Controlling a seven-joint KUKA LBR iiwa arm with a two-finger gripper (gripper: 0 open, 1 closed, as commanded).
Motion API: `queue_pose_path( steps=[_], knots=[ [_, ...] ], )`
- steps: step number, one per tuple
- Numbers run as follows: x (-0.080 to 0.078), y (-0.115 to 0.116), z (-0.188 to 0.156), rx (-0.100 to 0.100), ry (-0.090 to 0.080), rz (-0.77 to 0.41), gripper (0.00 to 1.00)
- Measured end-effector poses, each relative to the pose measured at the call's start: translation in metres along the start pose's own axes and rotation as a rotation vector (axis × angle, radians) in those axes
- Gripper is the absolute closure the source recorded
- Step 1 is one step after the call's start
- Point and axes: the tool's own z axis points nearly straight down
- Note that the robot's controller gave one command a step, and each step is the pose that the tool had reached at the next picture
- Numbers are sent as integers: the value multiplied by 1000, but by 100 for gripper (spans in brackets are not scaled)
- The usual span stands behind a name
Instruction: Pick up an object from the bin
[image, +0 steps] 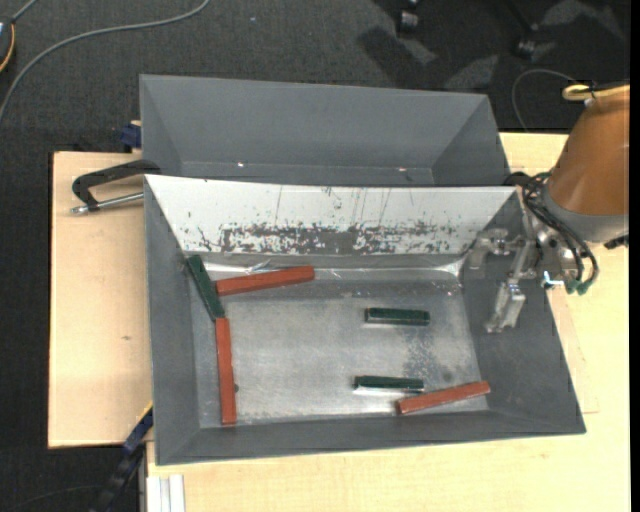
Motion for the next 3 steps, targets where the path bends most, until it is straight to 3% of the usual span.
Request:
queue_pose_path(
  steps=[1,2,3],
  knots=[
    [-7,37,103,-3,1,37,0],
    [-9,34,98,1,-7,39,100],
    [-31,100,97,-1,-14,-117,100]
  ],
)
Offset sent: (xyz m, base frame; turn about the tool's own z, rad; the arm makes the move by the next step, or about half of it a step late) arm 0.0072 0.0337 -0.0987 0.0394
